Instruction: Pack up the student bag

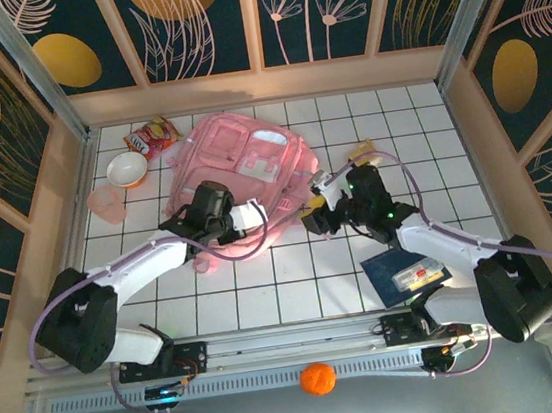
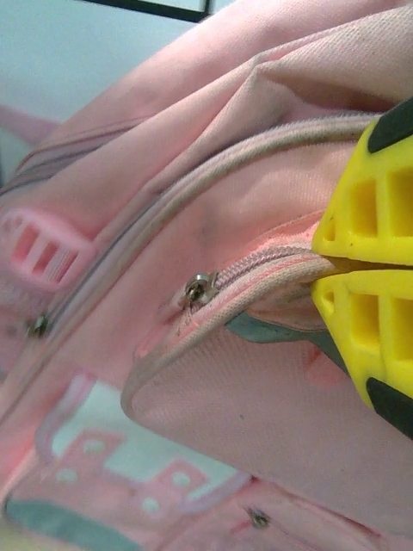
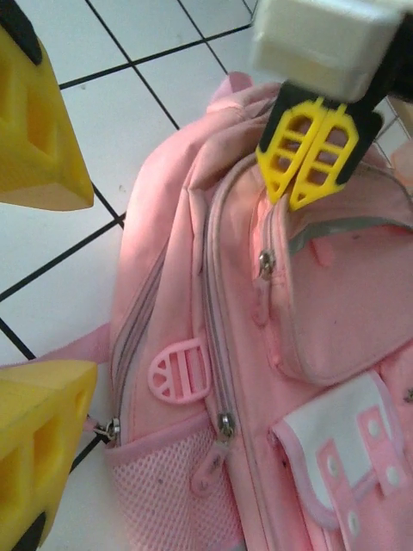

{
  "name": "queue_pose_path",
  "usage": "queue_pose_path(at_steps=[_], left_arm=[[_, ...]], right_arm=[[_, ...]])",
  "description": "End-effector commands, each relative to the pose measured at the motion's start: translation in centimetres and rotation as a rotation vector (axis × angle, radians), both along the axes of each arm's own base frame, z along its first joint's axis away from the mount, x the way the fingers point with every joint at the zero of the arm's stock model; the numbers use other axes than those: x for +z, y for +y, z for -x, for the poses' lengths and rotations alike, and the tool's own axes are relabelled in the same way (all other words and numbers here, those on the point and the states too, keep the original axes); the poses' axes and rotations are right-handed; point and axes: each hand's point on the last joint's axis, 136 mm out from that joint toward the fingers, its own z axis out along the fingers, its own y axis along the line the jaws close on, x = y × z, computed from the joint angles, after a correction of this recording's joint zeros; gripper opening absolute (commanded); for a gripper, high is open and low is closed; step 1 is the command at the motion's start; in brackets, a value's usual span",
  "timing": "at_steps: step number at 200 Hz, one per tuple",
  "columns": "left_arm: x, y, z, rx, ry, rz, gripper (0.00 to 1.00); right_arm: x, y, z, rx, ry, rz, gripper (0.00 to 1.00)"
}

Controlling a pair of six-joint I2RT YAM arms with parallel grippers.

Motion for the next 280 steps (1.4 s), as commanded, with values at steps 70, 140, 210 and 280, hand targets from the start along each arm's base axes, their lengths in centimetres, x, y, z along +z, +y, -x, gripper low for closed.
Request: queue_pose_path(at_steps=[70,140,210,280], left_arm=[[13.4,0.8,-1.0,0.038,-0.146,0.421,0.00],[13.8,-0.2,-0.5,-0.002,-0.104,0.464,0.00],[13.9,-1.2,0.5,-0.078,-0.067,0.493,0.00],[13.3,-2.7,2.6,-0.176,0.063,0.555,0.00]], right_arm=[[0.6,3.0,1.2,-0.075,-0.111,-0.070,0.50],[4.3,9.6,1.6,0.137,-0.634,0.062,0.58],[5.6,12.2,-0.5,0.181,-0.765,0.018,0.62],[5.0,13.0,-2.6,0.206,-0.751,0.057,0.00]])
